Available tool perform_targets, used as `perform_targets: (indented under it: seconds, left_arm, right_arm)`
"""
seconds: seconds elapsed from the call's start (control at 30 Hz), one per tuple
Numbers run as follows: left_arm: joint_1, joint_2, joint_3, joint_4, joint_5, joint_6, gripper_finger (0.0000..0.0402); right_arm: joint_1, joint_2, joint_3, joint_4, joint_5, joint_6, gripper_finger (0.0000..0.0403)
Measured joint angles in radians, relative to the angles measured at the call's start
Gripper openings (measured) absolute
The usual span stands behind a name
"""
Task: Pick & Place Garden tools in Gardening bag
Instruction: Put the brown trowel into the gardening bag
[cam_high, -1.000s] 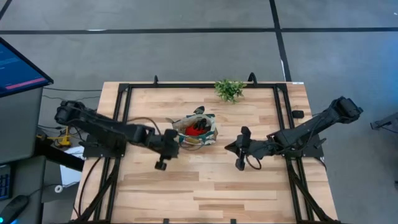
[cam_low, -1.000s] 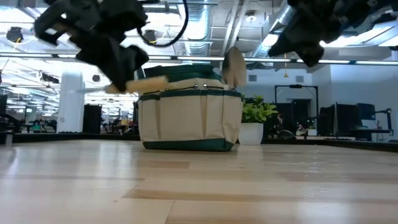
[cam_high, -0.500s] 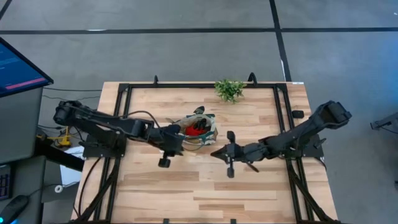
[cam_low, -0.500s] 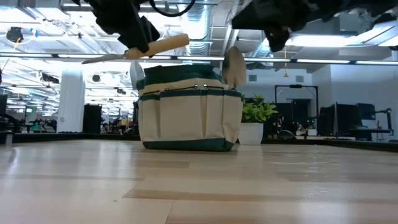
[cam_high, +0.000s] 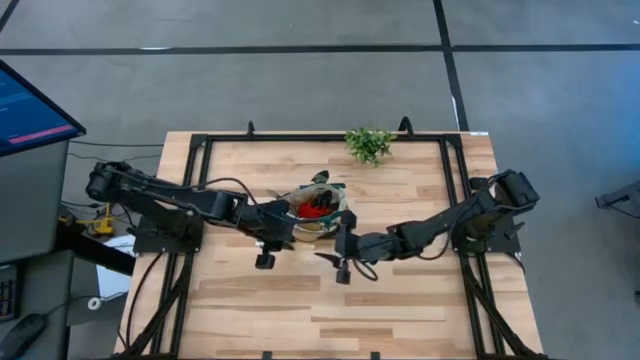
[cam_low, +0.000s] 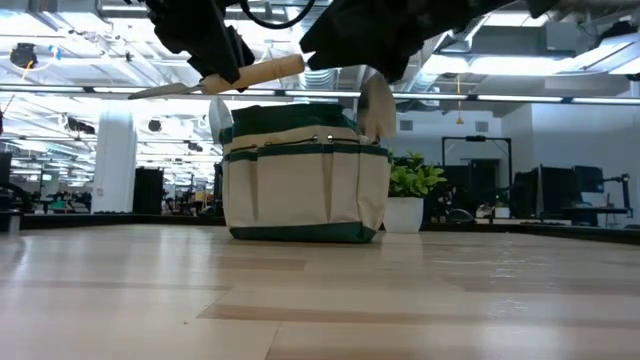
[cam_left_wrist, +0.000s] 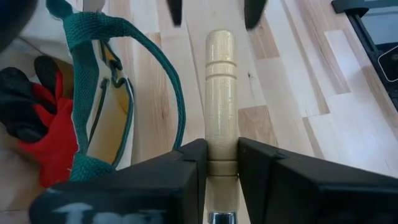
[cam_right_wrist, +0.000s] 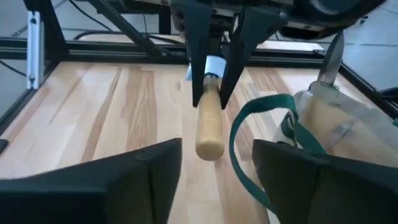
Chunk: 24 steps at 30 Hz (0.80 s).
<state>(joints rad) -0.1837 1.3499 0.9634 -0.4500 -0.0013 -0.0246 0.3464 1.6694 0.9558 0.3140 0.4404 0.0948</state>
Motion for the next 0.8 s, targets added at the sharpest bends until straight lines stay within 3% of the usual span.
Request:
perform_targets:
  seconds: [0.17,0.33,0.8]
  left_arm:
    - [0.0,0.002,0.0,0.0,-0.001,0.0,0.0045]
    - [0.0,0.005,0.001,0.001,-0.001,0.0,0.0043]
    - [0.0,0.005,0.001,0.004,-0.002,0.0,0.0046]
  right_arm:
    - [-0.01,0.043,0.022,-0.002,-0.007,0.0,0.0214]
    - [-0.018,0.054,0.043,0.004,-0.025,0.0,0.0215]
    - [-0.044,0.052,0.046,0.009,-0.103,0.011,0.0103]
